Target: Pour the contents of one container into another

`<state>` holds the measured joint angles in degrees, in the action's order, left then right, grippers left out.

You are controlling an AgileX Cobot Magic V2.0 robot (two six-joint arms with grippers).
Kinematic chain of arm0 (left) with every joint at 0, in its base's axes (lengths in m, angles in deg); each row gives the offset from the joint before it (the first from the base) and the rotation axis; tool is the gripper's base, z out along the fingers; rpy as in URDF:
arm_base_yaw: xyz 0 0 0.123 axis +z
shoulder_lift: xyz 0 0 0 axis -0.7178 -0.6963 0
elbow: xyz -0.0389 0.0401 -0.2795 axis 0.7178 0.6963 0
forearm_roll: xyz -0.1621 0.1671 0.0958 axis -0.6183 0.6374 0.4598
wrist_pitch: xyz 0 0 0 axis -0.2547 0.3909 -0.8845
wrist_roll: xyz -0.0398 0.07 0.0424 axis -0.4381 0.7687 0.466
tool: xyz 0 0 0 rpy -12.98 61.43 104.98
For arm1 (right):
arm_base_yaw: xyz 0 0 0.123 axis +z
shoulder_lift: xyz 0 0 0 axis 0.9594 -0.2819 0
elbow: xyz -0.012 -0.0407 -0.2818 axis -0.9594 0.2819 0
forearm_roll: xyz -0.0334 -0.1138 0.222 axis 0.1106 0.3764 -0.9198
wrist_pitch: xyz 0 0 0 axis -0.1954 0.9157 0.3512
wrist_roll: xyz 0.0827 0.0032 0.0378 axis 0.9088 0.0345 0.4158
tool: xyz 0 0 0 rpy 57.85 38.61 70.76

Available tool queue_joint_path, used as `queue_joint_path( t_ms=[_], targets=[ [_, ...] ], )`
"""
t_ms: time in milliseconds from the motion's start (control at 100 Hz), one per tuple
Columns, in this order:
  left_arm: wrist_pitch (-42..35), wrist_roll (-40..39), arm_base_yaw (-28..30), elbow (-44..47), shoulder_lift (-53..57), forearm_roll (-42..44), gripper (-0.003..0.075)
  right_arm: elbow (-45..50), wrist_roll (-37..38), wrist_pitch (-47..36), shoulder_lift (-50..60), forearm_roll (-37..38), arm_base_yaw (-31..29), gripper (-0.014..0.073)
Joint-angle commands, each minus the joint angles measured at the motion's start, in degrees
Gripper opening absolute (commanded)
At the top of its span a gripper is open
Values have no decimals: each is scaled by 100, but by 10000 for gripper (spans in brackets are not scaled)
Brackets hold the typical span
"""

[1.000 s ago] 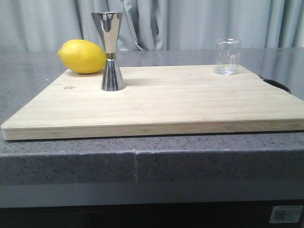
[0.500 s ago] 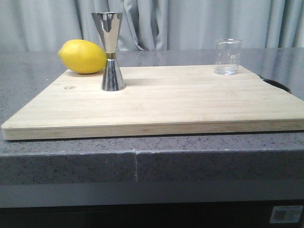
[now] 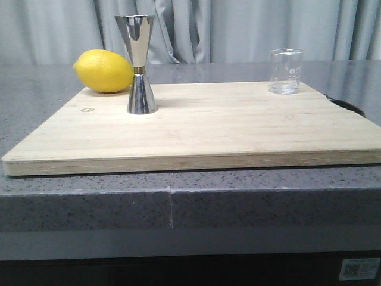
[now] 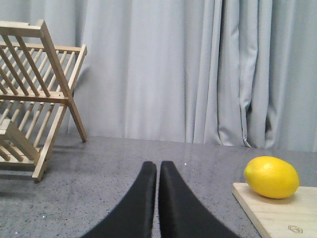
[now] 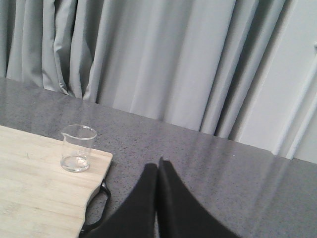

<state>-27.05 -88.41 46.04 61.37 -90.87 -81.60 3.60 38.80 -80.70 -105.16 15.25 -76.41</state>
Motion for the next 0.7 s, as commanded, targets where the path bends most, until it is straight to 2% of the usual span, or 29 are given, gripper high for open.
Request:
queue_joint_path(
  t_ms=[0, 430, 690],
  targets=[
    [-343, -52, -48, 163, 9, 53, -19, -148, -16, -71, -18, -24, -1, -55],
    [-344, -52, -48, 163, 30, 408, -19, -148, -16, -71, -18, -24, -1, -55],
    [113, -52, -48, 163, 30, 591, -19, -148, -16, -71, -18, -24, -1, -55]
  ],
)
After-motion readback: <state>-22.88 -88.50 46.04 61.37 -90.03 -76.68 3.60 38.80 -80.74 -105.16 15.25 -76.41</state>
